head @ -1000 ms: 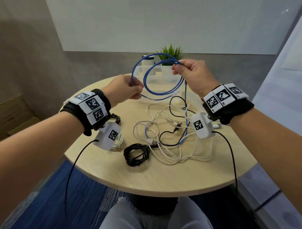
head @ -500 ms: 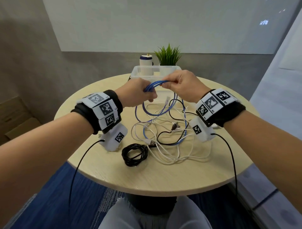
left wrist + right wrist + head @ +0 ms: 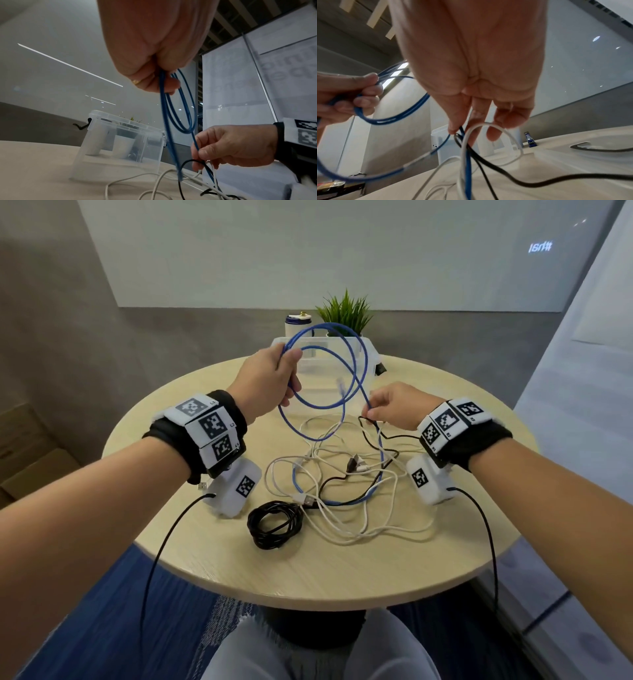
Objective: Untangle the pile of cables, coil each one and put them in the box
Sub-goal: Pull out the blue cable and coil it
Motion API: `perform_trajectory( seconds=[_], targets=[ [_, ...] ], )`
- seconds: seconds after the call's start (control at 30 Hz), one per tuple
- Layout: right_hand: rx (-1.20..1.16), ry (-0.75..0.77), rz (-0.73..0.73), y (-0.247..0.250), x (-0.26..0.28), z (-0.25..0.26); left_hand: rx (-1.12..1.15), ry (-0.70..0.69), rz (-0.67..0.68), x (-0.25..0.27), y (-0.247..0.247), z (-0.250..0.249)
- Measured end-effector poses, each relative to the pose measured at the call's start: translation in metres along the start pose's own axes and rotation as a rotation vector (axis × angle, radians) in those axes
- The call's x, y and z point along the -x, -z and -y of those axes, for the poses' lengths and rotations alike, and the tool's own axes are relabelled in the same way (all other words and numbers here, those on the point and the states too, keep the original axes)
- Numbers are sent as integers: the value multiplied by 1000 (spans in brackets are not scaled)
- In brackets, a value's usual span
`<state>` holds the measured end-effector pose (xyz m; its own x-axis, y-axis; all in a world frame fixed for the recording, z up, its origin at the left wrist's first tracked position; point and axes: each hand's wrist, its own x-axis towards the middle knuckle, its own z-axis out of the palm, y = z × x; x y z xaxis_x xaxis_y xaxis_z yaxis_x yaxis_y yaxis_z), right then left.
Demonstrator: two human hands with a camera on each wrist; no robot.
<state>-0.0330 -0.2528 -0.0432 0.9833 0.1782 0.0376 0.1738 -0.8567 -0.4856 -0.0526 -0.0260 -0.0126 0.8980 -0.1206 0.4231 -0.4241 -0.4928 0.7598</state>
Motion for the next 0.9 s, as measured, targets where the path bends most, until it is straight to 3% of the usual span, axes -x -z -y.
perform_trajectory(
  seconds=[0.2, 0.33, 0.43, 0.63, 0.8, 0.9],
  targets=[
    [29, -7, -263, 14, -10, 7, -23, 19, -13, 1, 3, 4],
    [-292, 29, -428, 25, -16, 15, -194, 94, 157, 1, 5, 15],
    [-381, 117, -507, 30, -14, 21, -290, 148, 238, 2, 3, 21],
    [-317, 284, -492, 25, -5, 41, -419, -38, 25, -3, 7, 19],
    [-166, 403, -453, 20, -3, 51, -433, -117, -2, -6, 6, 8],
    [-89, 486, -445, 17, -1, 57, -473, -169, 50, -4, 4, 6]
  ],
)
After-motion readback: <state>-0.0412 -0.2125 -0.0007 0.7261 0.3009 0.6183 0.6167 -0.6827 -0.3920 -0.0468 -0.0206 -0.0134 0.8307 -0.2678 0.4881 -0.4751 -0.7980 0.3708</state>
